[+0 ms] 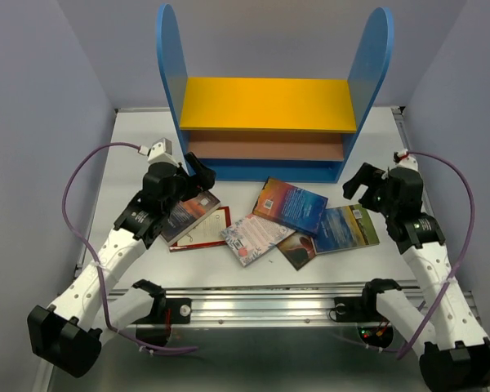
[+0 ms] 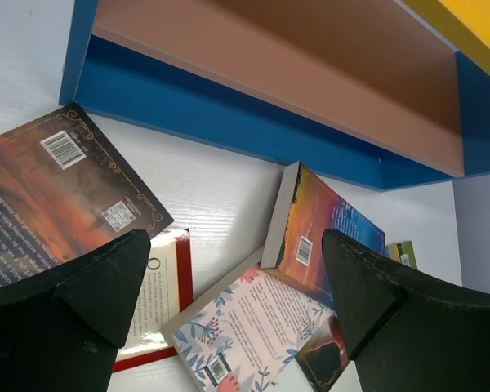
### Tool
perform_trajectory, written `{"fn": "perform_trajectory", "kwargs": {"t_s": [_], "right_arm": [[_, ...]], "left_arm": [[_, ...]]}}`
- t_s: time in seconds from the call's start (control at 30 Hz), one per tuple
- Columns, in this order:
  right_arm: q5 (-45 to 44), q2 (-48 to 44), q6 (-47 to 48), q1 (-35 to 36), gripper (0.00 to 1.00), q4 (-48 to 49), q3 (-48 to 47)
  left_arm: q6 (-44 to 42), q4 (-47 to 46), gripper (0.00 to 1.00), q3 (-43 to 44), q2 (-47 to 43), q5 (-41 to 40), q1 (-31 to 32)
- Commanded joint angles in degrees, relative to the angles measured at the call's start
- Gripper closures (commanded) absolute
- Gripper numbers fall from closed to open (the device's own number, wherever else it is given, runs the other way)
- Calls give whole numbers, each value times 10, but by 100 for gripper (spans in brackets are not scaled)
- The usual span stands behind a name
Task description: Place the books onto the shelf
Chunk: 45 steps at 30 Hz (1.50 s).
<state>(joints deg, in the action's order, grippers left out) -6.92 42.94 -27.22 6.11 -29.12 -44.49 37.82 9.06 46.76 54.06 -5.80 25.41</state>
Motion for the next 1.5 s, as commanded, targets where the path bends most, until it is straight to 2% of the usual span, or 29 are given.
{"fn": "perform_trajectory", "kwargs": {"t_s": [0.0,0.07,0.1,0.17,0.2,0.3,0.33,0.5,0.67,1.1,1.27,1.47], "right_arm": [[122,58,77,18,0,-28,-48],[131,81,87,59,0,-27,-56],[79,103,90,139,0,-32,-61],[-49,127,93,231,0,-38,-82],[-67,141,97,266,0,-44,-91],[-73,218,125,337,0,-45,-114],[-89,235,132,374,0,-46,-118],[-196,336,209,466,0,-65,-152],[-235,412,283,483,0,-68,-173],[-189,478,407,483,0,107,-138],[-179,504,408,478,0,131,-133],[-125,511,394,427,0,141,-128]], "left_arm": [[-17,-5,1,9,-21,-20,2],[-18,-4,1,10,-21,-28,2],[-19,-4,1,11,-20,-35,2],[-18,-4,1,13,-18,-37,2],[-17,-5,1,13,-17,-37,2],[-15,-9,1,9,-11,-34,2],[-15,-9,1,8,-11,-33,2],[-14,2,1,-1,-12,-47,2],[-21,9,1,-6,-17,-63,2],[-28,10,1,-12,-13,-82,1],[-24,15,1,-13,-12,-92,1],[-18,25,1,-11,-10,-105,0]]}}
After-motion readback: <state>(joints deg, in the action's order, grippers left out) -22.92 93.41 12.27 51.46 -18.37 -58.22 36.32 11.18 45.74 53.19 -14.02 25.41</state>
